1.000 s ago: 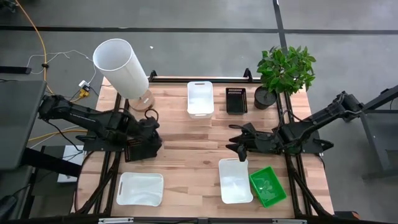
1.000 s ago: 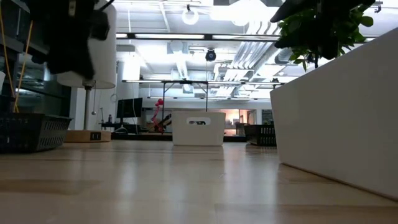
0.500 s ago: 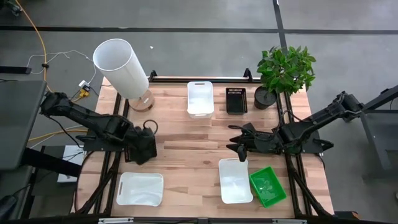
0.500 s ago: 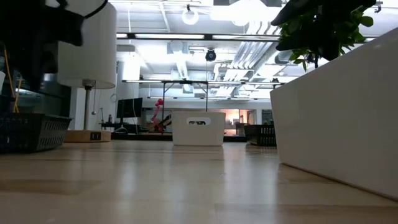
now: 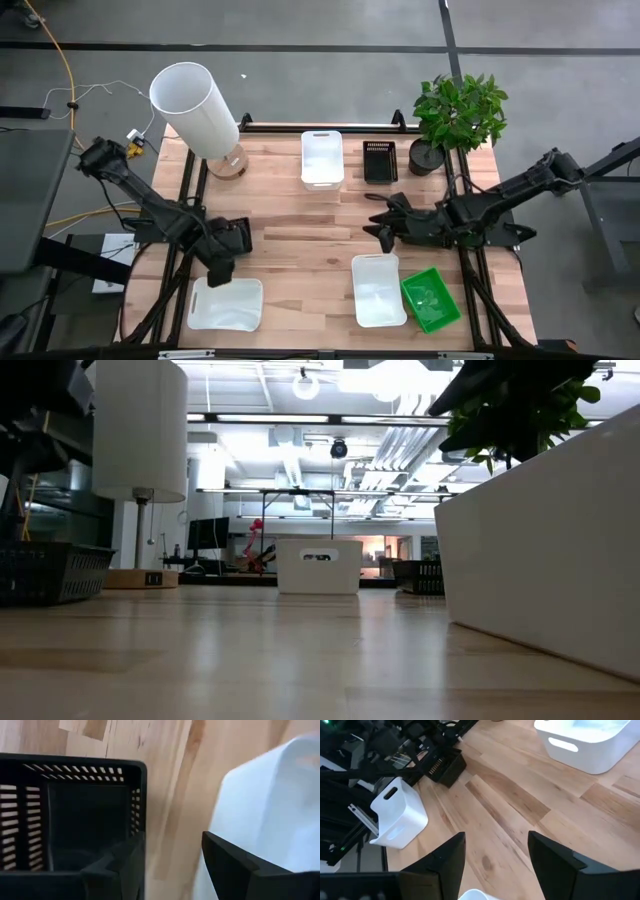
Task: Stack baskets by color
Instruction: Stack the bottom left black bin on top of the top black bin
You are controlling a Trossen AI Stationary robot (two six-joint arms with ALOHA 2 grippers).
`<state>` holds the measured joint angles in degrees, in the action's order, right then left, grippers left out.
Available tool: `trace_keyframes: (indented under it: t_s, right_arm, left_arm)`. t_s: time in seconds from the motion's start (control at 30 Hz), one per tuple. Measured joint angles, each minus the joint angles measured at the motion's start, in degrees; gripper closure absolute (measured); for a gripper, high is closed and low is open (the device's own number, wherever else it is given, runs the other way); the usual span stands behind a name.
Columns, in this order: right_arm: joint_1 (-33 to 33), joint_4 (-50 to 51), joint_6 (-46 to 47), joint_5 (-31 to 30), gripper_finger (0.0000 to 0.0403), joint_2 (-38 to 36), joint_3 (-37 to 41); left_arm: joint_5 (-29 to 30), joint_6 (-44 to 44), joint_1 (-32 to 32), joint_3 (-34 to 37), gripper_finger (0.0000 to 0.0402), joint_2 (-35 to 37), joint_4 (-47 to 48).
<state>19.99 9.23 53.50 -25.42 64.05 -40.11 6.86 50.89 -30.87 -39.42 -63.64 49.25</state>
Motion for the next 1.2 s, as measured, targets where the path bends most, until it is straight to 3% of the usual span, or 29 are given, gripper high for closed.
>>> trace_keyframes:
  t_s: [0.27,0.47,0.57,0.7,0.77,0.97,1.2]
  right_arm:
    - [-1.01,0.0,-1.04,1.69,0.0201,0.01,0.0]
    - [-0.99,0.04,-1.04,1.85,0.0201,0.02,-0.01]
    - [-0.99,0.02,-1.04,1.86,0.0201,0.02,0.01]
    - [-0.99,-0.01,-1.04,1.87,0.0201,0.02,0.0]
    - [-0.99,-0.5,-1.04,1.93,0.0201,0.02,-0.01]
    - [-0.99,-7.7,-1.14,2.5,0.0201,-2.21,0.01]
    - [-0.99,-20.3,-7.65,1.43,0.0201,-8.08,0.01]
  left_arm:
    - [5.73,-2.71,-0.42,0.0,0.0218,-9.81,0.31]
    - [4.68,-2.37,-0.42,0.0,0.023,-14.98,0.03]
    - [4.54,-2.12,-0.2,0.0,0.0277,-16.21,-0.02]
    - [4.5,-2.71,0.88,-0.64,0.038,-16.24,0.21]
    - [5.9,-4.55,1.56,-2.41,0.0389,-15.08,0.96]
    - [9.76,-15.35,6.81,-13.81,0.0399,-11.99,3.0]
    - [12.02,-42.57,17.93,-31.14,0.0401,-12.2,-2.29]
